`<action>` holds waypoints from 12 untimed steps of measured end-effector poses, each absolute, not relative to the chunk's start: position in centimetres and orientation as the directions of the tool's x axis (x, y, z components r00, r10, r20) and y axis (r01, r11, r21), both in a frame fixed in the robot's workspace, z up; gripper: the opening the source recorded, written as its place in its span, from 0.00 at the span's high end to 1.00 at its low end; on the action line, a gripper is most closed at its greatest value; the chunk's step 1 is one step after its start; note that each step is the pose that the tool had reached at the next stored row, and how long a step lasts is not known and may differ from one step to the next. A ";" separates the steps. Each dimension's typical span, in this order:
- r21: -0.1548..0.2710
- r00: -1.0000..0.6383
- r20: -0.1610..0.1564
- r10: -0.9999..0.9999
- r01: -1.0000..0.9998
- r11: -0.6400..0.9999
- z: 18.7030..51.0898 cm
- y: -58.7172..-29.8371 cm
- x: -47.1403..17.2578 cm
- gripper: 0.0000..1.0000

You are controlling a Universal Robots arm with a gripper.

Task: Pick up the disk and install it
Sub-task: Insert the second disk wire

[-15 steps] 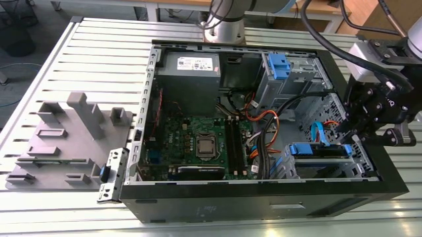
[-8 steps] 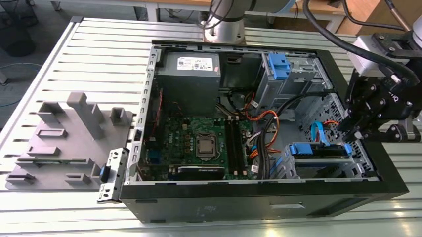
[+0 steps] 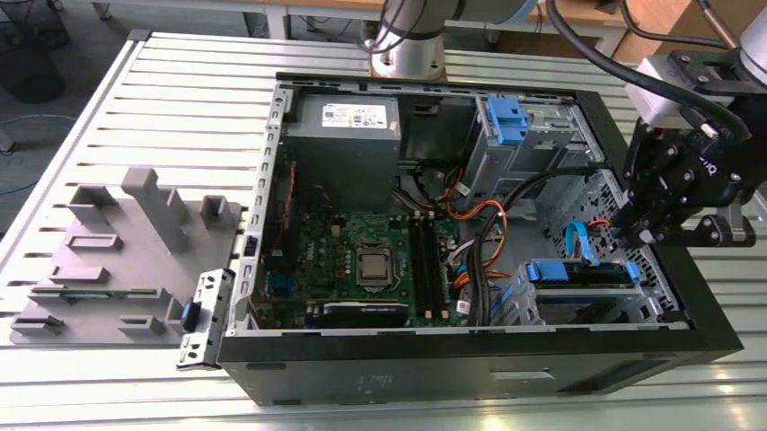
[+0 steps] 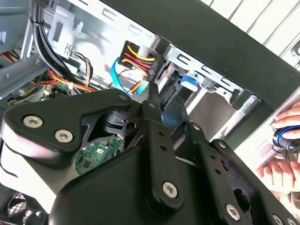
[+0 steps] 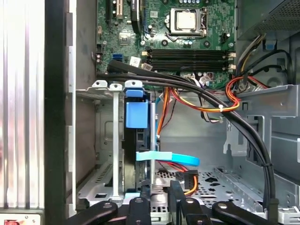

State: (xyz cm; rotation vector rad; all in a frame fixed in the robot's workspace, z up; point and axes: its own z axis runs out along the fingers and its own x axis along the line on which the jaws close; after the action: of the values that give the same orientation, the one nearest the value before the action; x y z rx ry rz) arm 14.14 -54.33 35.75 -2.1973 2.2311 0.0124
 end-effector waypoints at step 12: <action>-0.001 -0.015 -0.013 -1.000 -1.000 0.015 35.2 -53.7 14.8 0.69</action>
State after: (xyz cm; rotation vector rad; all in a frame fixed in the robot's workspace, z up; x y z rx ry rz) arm 14.82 -53.74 35.21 -2.1972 2.2311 0.0126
